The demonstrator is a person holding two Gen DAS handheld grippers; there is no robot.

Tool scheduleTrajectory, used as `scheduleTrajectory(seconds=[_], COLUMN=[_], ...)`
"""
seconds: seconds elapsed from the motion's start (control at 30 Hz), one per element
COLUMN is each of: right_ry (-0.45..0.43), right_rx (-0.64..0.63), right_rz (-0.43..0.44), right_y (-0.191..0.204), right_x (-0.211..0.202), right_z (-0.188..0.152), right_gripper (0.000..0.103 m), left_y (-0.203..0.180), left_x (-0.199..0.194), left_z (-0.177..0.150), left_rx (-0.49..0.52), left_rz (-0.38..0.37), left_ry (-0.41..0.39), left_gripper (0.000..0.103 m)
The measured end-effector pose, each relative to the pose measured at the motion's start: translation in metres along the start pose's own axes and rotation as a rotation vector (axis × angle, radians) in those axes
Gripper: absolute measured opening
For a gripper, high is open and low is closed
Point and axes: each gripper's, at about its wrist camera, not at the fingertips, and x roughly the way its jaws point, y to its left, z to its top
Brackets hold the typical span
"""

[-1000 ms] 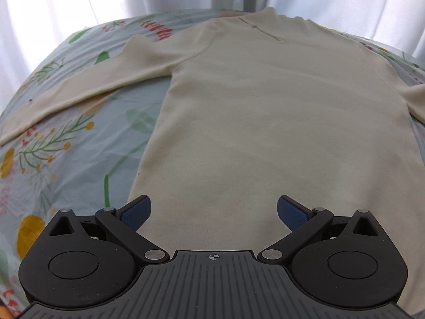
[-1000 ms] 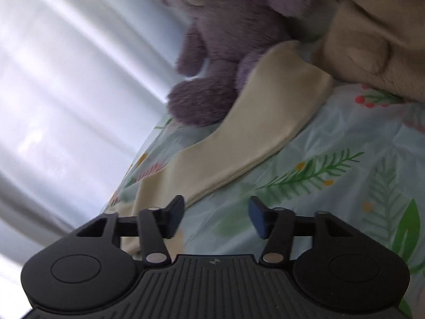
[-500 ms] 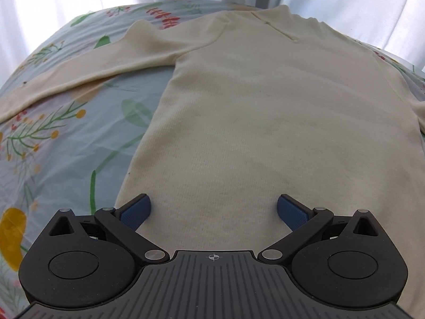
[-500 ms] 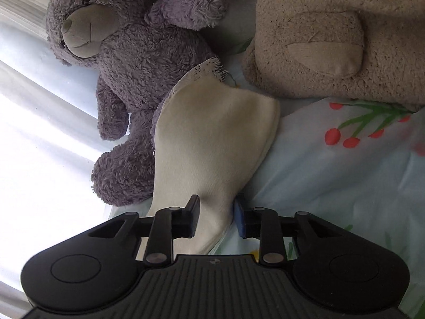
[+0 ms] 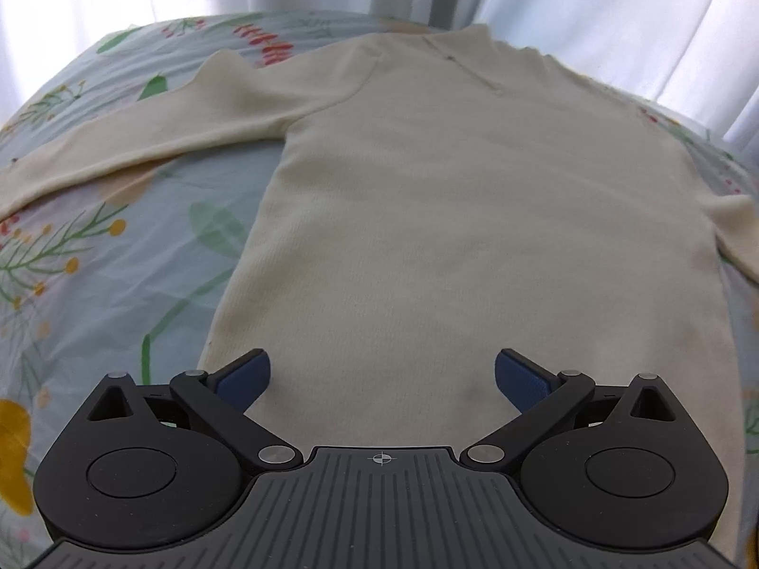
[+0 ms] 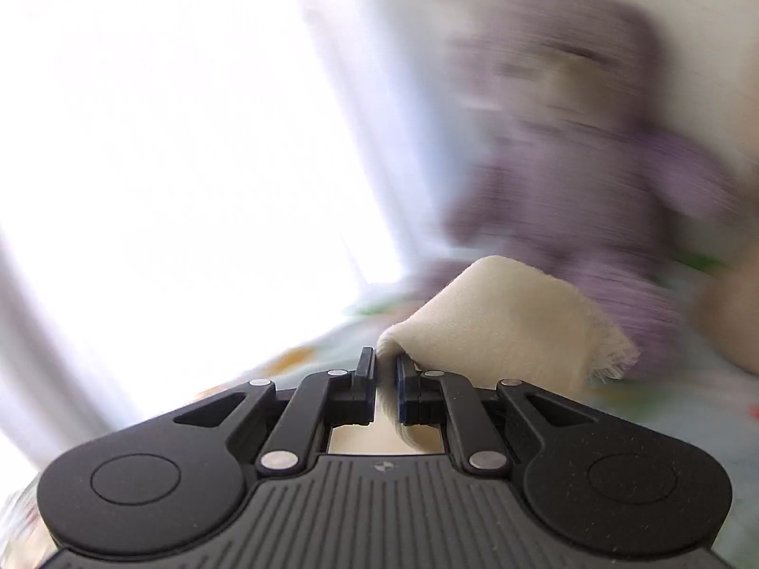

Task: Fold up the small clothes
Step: 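Fold the held sleeve across the sweater body with the right gripper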

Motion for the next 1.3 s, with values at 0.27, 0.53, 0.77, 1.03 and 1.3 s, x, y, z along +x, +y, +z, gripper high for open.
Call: scheduleTrajectory(seconds=[0.27,0.53,0.77,1.03,1.3], right_ry=[0.406,0.468,0.499,0.512,0.520], right_rx=[-0.118,-0.020,0.071,0.139,0.144], right_rz=[0.468,0.315,0.246,0.211,0.187], right_y=[0.118,0.086,0.073,0.069,0.072], right_x=[0.033,0.028,0.029,0.035,0.041], right_z=[-0.072,-0.086,-0.099,-0.102,-0.103], right_gripper=[0.034,0.035,0.035,0.035,0.035], left_y=[-0.011,-0.010,-0.004,0.004,0.004], left_x=[0.004,0.073,0.108,0.115,0.126], left_z=[0.078,0.135,0.141,0.154,0.154], left_rx=[0.026,-0.019,-0.069,-0.082,-0.063], left_rz=[-0.324,-0.458,-0.458,-0.417,-0.457], left_ry=[-0.091,0.009,0.115,0.114,0.145], left_gripper=[0.103,0.088,0.058,0.053,0.008])
